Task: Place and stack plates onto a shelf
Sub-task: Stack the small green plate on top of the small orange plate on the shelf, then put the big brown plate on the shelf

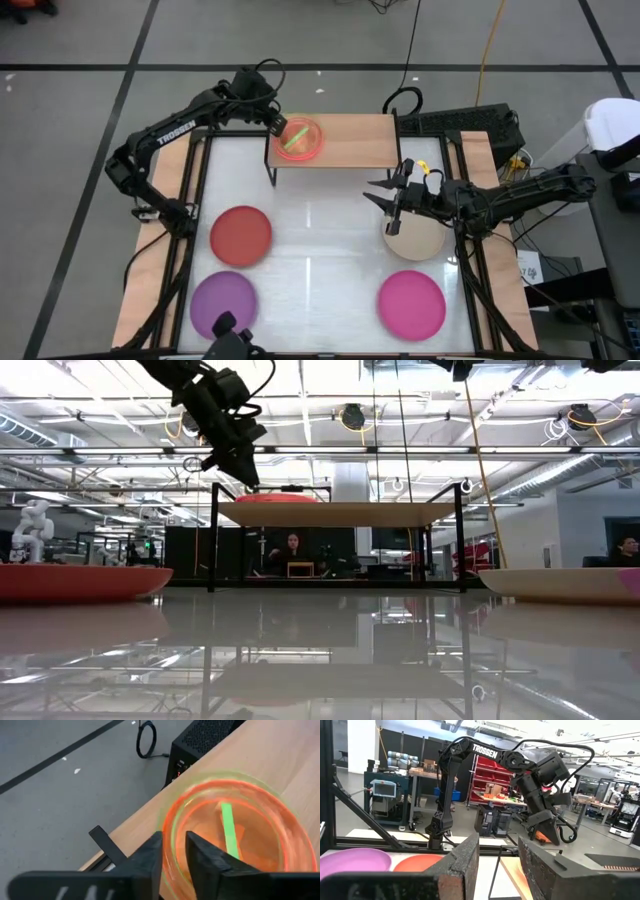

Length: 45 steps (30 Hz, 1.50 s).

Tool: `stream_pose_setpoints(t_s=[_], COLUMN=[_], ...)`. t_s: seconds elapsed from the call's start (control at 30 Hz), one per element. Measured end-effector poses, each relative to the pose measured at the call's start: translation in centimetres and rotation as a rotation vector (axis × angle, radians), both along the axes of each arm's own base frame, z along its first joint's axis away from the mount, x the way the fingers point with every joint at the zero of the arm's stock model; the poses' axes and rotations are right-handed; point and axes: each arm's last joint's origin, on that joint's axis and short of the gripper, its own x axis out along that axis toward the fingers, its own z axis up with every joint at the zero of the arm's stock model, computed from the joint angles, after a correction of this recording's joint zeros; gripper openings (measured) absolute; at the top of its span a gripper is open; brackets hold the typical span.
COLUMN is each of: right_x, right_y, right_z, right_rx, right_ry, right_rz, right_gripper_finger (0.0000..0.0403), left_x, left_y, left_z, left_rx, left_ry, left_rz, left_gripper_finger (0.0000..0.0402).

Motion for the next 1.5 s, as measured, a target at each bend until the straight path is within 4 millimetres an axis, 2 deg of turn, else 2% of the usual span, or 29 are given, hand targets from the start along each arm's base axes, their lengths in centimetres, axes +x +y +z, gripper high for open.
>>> stream_pose_setpoints(t_s=[0.2,0.33,0.43,0.53,0.67,0.73,0.8,0.93,1.07,1.3,1.4,1.5], right_x=[0.0,0.0,0.0,0.0,0.0,0.1,0.1,0.1,0.1,0.0,0.1,0.3], right_y=[0.0,0.0,0.0,0.0,0.0,0.0,0.0,0.0,0.0,-0.3,-0.3,-0.5], right_z=[0.0,-0.1,-0.2,-0.3,-0.4,-0.5,-0.5,-0.6,-0.6,-0.6,-1.1,-2.2], right_rx=[-0.004,-0.008,-0.014,-0.015,-0.005,0.004,0.007,-0.008,-0.012,-0.003,0.006,0.021], right_ry=[0.004,0.015,0.023,0.031,0.04,0.048,0.051,0.063,0.064,0.068,0.104,0.193], right_rz=[0.0,-0.001,-0.003,-0.003,-0.002,-0.001,-0.001,-0.002,-0.004,-0.108,-0.112,-0.144], right_gripper_finger=[0.0118,0.0118,0.0118,0.0118,0.0118,0.0118,0.0118,0.0118,0.0118,0.0118,0.0118,0.0118], left_x=[-0.1,-0.8,-1.5,-2.6,-5.3,-6.6,-7.6,-9.2,-10.1,-8.9,-8.9,-8.9], left_y=[-0.1,-1.1,-3.1,-5.8,-9.4,-11.2,-12.9,-15.4,-17.1,-18.8,-19.2,-19.3], left_z=[0.1,1.8,4.2,7.2,10.7,11.7,11.7,9.5,5.3,-2.7,-4.3,-5.4], left_rx=[0.004,0.035,0.061,0.185,0.338,0.39,0.423,0.427,0.388,0.385,0.424,0.43], left_ry=[-0.003,-0.055,-0.155,-0.232,-0.317,-0.373,-0.426,-0.528,-0.635,-0.886,-0.959,-0.95], left_rz=[-0.001,-0.055,-0.171,-0.241,-0.251,-0.273,-0.304,-0.348,-0.384,-0.475,-0.499,-0.506], left_gripper_finger=[0.0124,0.0126,0.0126,0.0126,0.0126,0.0127,0.0127,0.0127,0.0127,0.0127,0.0127,0.0127])
